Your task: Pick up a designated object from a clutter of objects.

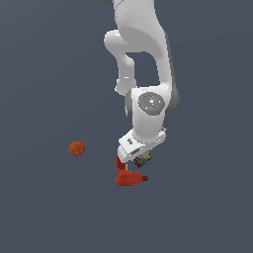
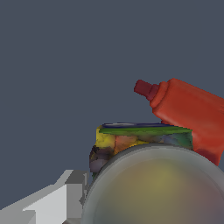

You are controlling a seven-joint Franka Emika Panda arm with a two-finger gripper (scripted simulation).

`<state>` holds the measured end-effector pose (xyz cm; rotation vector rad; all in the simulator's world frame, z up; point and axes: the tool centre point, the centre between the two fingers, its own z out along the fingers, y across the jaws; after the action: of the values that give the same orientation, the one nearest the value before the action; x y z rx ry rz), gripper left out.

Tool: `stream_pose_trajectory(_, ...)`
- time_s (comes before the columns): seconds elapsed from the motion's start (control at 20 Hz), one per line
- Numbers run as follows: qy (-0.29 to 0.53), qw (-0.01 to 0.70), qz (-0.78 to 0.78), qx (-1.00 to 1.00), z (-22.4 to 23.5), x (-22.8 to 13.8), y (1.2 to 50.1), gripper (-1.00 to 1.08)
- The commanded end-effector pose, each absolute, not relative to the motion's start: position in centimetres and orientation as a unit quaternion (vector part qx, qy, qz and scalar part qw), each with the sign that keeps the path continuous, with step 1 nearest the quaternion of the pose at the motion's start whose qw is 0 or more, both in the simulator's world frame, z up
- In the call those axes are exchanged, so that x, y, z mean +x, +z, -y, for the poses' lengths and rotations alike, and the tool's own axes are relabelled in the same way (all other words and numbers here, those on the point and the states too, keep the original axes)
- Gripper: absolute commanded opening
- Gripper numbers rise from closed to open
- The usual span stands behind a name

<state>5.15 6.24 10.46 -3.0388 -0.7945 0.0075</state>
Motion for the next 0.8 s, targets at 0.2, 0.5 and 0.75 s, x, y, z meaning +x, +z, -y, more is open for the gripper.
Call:
stream_pose_trajectory(0.2,0.000,0.000,0.253,-0.967,-2.5,5.8,16.6,-1.00)
stream_pose_trajectory(0.5,0.000,0.001,0.253,-0.967,1.5,6.5,23.0,-1.00)
stream_pose_trajectory(0.75,0.000,0.001,0.253,-0.967,4.9,7.0,28.3,-1.00)
